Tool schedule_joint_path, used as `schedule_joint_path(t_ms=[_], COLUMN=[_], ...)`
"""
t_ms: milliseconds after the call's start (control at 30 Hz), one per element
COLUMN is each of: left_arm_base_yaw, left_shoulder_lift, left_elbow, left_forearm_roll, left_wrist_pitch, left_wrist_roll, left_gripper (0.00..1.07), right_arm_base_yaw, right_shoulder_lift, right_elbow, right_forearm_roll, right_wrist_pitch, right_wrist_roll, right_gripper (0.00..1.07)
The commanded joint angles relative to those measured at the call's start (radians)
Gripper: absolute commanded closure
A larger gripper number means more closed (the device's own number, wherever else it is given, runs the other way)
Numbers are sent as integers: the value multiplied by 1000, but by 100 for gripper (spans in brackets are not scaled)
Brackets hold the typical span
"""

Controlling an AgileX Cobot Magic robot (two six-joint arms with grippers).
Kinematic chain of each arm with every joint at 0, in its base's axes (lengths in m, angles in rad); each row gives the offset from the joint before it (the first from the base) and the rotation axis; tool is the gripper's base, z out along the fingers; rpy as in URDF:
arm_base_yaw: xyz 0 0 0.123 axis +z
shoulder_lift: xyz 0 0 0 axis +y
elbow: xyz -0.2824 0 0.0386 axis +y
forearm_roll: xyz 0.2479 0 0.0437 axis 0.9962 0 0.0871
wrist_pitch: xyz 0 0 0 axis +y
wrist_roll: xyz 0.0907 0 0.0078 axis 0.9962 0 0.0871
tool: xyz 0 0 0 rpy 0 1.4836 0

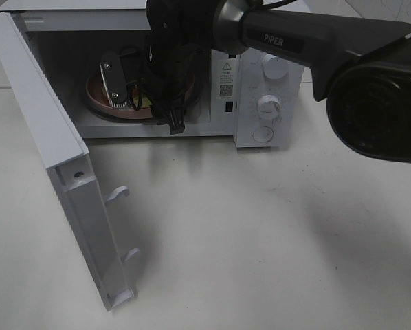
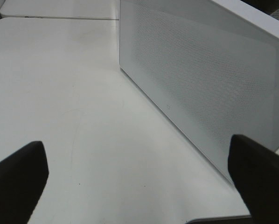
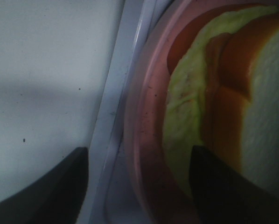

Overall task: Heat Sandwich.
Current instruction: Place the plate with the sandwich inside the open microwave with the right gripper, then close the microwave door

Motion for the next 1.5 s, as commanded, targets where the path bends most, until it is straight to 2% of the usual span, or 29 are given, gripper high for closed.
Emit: schedule_joint_path(t_ms=[33,133,300,400,433,733,800,867,933,967,1100,1200,1233,1300,1400,1500], left_arm_base_yaw=[1,1,1,1,1,1,1,1,1,1,1,1,1,1,1,1], left_shoulder_lift=[-16,-16,-16,-16,-16,-16,-16,-16,-16,-16,-16,-16,-16,-16,-16,-16], left_elbow=[3,3,3,3,3,3,3,3,3,3,3,3,3,3,3,3], left_forearm_roll=[-5,-5,-5,-5,-5,-5,-5,-5,-5,-5,-5,-5,-5,-5,-5,-5], left_wrist_pitch=[-1,-1,-1,-1,-1,-1,-1,-1,-1,-1,-1,-1,-1,-1,-1,-1], left_wrist_roll=[-4,-4,-4,-4,-4,-4,-4,-4,-4,-4,-4,-4,-4,-4,-4,-4], left_gripper=[9,9,9,9,9,9,9,9,9,9,9,9,9,9,9,9], right_arm_base_yaw=[1,1,1,1,1,1,1,1,1,1,1,1,1,1,1,1], right_shoulder_lift=[-37,-58,-137,-160,-186,-286,-330,-343,-392,-392,-478,-508,-540,-556,-621,-650], right_elbow=[44,78,207,250,295,474,556,580,668,668,809,856,906,930,1025,1065], right_forearm_roll=[2,2,1,1,1,1,1,2,2,2,2,2,2,2,2,1], right_wrist_pitch=[-8,-34,-93,-120,-143,-235,-275,-293,-361,-361,-430,-447,-456,-463,-503,-509], right_wrist_roll=[12,12,16,16,16,17,17,17,17,17,17,19,27,37,82,104], right_gripper=[41,39,33,33,33,33,33,33,33,33,33,33,33,33,33,33])
